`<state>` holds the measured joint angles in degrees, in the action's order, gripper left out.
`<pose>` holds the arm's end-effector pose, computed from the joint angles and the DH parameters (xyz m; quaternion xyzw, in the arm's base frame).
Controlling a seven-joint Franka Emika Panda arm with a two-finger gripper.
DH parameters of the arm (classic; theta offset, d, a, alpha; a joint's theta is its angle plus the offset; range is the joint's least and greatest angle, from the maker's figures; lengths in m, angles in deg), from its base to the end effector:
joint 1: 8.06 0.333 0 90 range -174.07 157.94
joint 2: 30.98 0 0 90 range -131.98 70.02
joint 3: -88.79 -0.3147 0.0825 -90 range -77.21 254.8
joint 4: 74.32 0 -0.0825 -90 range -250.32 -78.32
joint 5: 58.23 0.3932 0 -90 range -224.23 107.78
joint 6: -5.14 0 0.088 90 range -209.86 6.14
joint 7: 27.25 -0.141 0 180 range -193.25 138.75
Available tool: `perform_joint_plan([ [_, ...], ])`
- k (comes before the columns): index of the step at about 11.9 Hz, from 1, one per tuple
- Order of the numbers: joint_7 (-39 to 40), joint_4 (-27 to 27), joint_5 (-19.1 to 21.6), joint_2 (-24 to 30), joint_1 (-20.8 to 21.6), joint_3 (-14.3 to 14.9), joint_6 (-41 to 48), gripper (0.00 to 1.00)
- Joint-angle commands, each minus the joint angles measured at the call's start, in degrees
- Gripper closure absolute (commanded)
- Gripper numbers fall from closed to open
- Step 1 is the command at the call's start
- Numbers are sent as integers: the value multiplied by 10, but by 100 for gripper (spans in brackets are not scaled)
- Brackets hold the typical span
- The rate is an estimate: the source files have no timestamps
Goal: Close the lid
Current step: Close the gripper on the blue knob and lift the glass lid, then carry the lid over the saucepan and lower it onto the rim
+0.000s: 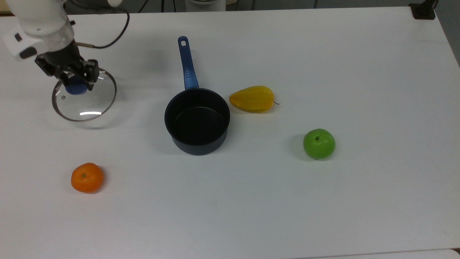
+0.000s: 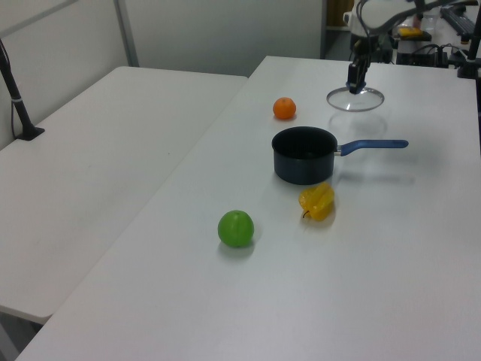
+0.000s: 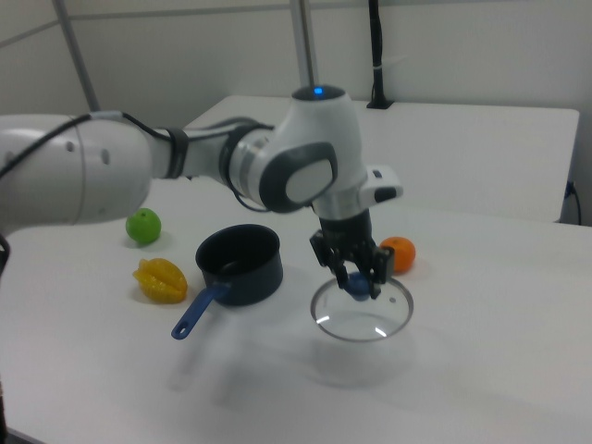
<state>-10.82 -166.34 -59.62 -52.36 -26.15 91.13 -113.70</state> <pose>0.6432 -0.2388 0.3837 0.9983 -0.0278 0.0394 0.0324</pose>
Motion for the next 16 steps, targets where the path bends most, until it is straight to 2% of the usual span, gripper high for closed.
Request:
perform_joint_plan([
  [1,-10,20,14,39,9,-6,79,54],
  [2,-33,24,15,44,11,-8,86,54],
  [6,-109,51,10,51,96,-8,106,54],
  [10,-184,52,4,46,188,-8,104,54],
  [12,-199,52,2,38,216,-7,101,54],
  [16,-250,52,-32,11,248,-8,63,54],
])
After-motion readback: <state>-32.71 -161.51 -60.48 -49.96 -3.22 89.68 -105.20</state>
